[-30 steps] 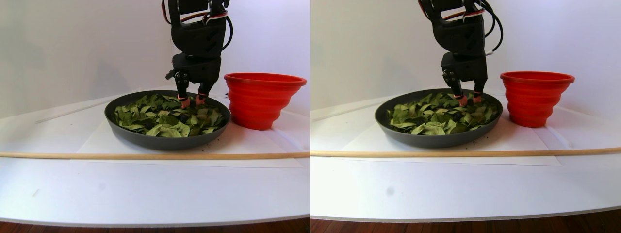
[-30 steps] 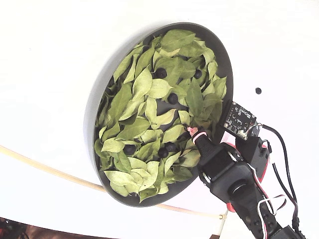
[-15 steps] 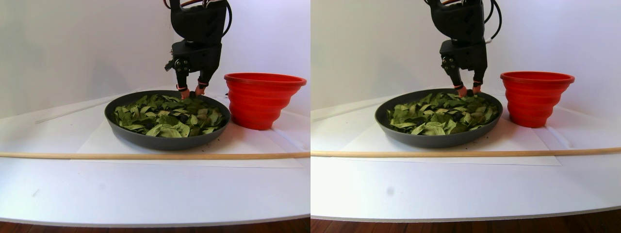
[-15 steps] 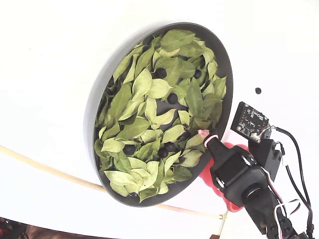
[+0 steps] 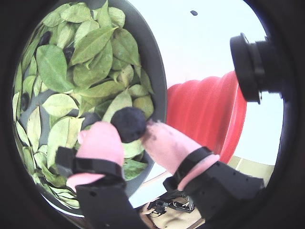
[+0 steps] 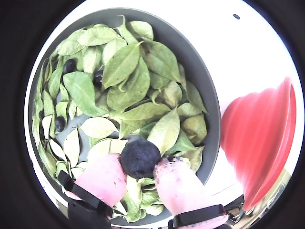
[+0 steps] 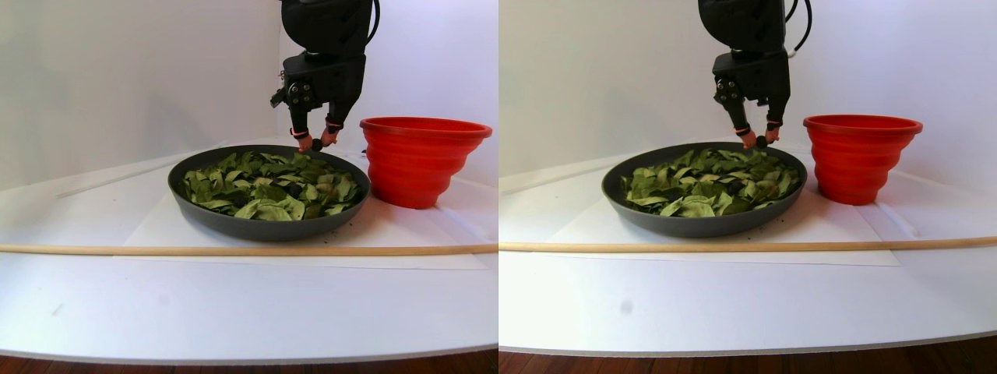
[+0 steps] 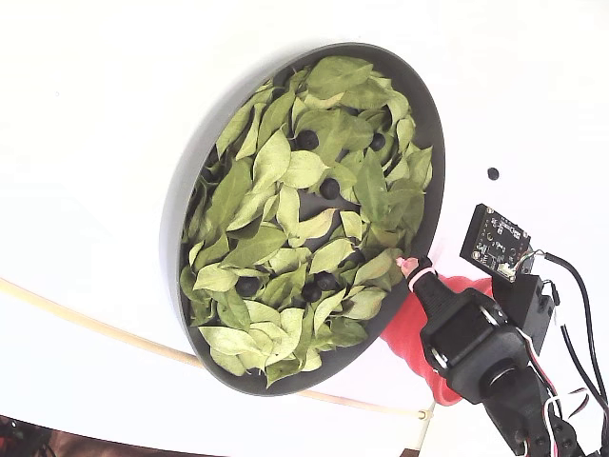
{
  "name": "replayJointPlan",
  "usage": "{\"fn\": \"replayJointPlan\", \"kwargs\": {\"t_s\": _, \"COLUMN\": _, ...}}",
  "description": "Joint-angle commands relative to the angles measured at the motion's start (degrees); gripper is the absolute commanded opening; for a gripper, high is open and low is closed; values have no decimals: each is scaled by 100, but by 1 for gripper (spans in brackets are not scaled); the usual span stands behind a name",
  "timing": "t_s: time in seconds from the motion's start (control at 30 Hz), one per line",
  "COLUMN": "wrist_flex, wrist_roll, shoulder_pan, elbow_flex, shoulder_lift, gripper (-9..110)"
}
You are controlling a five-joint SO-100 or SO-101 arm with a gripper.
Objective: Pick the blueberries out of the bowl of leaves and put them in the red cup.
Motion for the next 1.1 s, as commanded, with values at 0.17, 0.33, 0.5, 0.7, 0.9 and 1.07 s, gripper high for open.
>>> {"fn": "replayJointPlan", "kwargs": {"t_s": 0.17, "wrist_flex": 105, "wrist_roll": -79, "shoulder_pan": 396, "elbow_flex": -79, "shoulder_lift": 1178, "gripper": 9}}
{"fn": "replayJointPlan", "kwargs": {"t_s": 0.33, "wrist_flex": 325, "wrist_roll": -88, "shoulder_pan": 483, "elbow_flex": -123, "shoulder_lift": 1397, "gripper": 9}}
{"fn": "replayJointPlan", "kwargs": {"t_s": 0.5, "wrist_flex": 457, "wrist_roll": -158, "shoulder_pan": 562, "elbow_flex": -105, "shoulder_lift": 1600, "gripper": 9}}
{"fn": "replayJointPlan", "kwargs": {"t_s": 0.7, "wrist_flex": 510, "wrist_roll": -211, "shoulder_pan": 686, "elbow_flex": -105, "shoulder_lift": 1758, "gripper": 9}}
{"fn": "replayJointPlan", "kwargs": {"t_s": 0.9, "wrist_flex": 562, "wrist_roll": -281, "shoulder_pan": 835, "elbow_flex": -114, "shoulder_lift": 1881, "gripper": 9}}
{"fn": "replayJointPlan", "kwargs": {"t_s": 1.07, "wrist_flex": 571, "wrist_roll": -378, "shoulder_pan": 984, "elbow_flex": -132, "shoulder_lift": 1925, "gripper": 9}}
